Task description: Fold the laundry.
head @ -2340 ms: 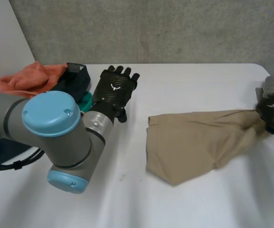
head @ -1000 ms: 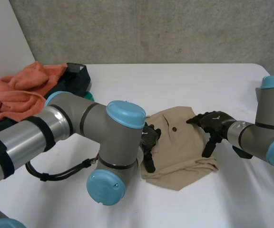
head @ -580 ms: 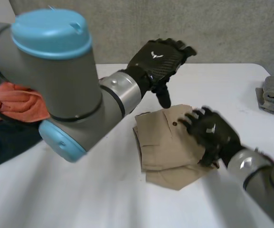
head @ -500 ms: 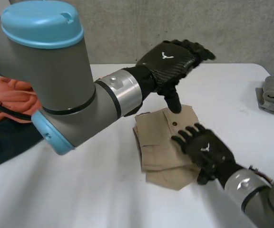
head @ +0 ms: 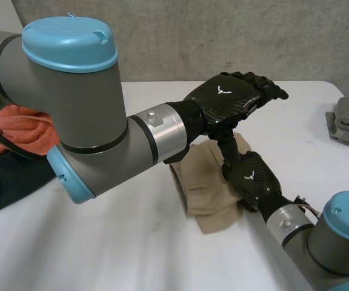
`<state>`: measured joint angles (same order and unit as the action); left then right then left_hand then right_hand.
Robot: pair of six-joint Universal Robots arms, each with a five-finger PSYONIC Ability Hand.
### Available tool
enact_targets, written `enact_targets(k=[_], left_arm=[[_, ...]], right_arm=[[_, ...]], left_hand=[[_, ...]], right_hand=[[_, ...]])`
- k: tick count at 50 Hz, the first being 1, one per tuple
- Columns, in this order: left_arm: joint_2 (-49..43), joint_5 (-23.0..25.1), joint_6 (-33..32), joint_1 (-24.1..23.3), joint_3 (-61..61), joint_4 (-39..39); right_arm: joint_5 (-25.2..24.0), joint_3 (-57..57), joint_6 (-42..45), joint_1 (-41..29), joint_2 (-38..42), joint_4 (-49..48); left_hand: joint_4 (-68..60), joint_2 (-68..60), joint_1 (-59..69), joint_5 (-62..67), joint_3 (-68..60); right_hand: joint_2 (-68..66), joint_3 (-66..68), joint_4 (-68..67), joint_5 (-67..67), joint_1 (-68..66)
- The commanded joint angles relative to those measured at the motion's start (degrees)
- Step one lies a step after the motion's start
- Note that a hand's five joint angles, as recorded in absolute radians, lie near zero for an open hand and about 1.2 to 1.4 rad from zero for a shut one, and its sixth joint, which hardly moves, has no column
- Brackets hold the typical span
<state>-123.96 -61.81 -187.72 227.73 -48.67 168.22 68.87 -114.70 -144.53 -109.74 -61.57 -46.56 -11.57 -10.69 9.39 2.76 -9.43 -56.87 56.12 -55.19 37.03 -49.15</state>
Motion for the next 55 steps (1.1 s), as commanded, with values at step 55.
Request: enact_targets(k=[55], left_arm=[[3.8,-4.4,4.8,0.6,-0.7,8.3]], right_arm=[[-15.4,67.6,-34.2,42.8,40.9,-5.2]], left_hand=[[0.7,-0.2,1.5,-1.9,-1.5]], right_hand=[[-23.1,23.9,-24.8,33.0,-30.8]])
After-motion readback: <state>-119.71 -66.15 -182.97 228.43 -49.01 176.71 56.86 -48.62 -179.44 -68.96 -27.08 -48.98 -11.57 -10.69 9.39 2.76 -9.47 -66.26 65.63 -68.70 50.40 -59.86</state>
